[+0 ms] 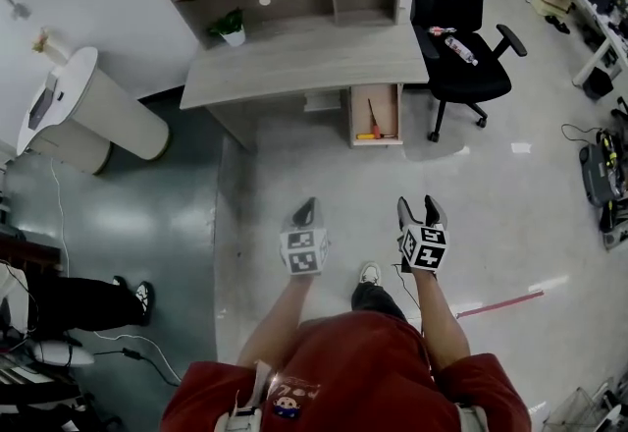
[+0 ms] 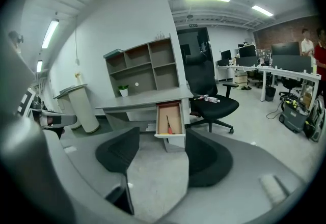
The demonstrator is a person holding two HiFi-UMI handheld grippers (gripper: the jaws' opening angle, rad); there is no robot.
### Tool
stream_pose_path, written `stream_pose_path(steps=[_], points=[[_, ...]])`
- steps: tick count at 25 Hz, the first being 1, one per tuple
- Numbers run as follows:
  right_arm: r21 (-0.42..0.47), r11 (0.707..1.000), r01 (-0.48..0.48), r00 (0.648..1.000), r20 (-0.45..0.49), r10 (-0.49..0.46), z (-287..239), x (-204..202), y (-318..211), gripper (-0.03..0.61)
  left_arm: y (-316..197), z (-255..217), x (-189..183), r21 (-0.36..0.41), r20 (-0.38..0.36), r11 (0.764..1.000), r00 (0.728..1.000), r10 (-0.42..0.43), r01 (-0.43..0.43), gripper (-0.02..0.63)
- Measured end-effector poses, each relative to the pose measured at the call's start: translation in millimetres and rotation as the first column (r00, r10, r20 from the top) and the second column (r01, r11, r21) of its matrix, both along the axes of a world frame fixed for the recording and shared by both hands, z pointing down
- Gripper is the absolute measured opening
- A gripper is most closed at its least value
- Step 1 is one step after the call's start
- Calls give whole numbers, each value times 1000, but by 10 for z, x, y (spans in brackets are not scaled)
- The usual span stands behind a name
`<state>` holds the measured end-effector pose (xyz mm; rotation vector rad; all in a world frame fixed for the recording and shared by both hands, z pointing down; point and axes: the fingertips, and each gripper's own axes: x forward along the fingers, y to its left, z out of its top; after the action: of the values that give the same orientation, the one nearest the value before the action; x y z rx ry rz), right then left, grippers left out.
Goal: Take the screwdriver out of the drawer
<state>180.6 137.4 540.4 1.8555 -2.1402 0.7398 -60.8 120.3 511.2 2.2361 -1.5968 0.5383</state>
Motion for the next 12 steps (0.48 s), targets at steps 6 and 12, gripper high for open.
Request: stream_pose_path(steps=[6, 12], points=[[-3, 1000, -19, 1000, 15, 19, 5, 491, -524, 267, -592, -68, 550, 16, -7, 999, 999, 36, -36, -2], [1, 1000, -7, 1000, 16, 7, 38, 733, -944, 267, -1034, -166, 811, 49, 3, 998, 999, 37, -37, -2]])
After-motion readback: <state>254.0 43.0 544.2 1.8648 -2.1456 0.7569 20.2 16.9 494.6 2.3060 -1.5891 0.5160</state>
